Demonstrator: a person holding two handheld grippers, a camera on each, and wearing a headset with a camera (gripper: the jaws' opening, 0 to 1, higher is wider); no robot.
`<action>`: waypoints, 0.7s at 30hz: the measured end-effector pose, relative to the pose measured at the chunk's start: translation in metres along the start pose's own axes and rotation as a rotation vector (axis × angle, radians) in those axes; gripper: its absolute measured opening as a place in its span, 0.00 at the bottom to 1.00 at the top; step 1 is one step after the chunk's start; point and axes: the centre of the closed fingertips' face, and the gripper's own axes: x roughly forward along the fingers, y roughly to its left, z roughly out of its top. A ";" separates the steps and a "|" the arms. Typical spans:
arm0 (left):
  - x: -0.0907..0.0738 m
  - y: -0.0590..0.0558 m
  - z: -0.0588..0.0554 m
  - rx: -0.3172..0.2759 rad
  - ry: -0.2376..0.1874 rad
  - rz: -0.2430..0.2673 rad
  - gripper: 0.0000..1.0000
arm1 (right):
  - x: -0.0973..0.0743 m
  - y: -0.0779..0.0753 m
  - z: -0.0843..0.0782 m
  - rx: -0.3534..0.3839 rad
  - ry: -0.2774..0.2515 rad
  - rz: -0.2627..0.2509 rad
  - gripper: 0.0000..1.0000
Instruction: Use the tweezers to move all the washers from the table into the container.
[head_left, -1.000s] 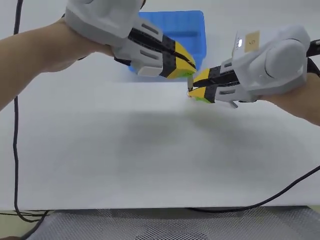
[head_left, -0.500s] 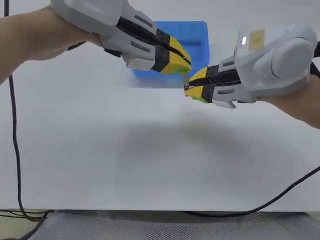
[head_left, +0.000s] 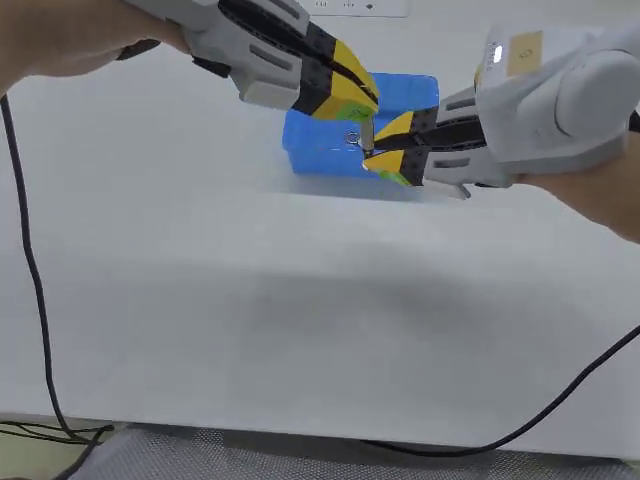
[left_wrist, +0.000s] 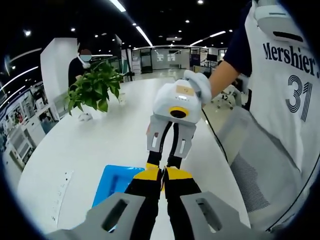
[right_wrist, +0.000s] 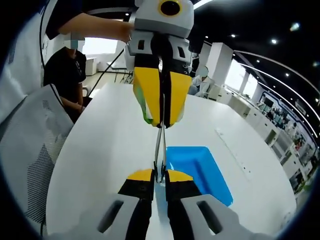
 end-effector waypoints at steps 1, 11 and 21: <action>-0.001 0.001 0.000 0.003 0.001 0.002 0.06 | 0.001 -0.002 0.002 -0.006 -0.001 -0.001 0.09; -0.008 0.031 -0.005 0.023 0.010 0.023 0.06 | 0.016 -0.033 0.003 -0.026 -0.008 -0.018 0.09; 0.001 0.062 -0.016 0.042 0.017 0.052 0.06 | 0.028 -0.061 -0.011 -0.012 0.009 -0.044 0.09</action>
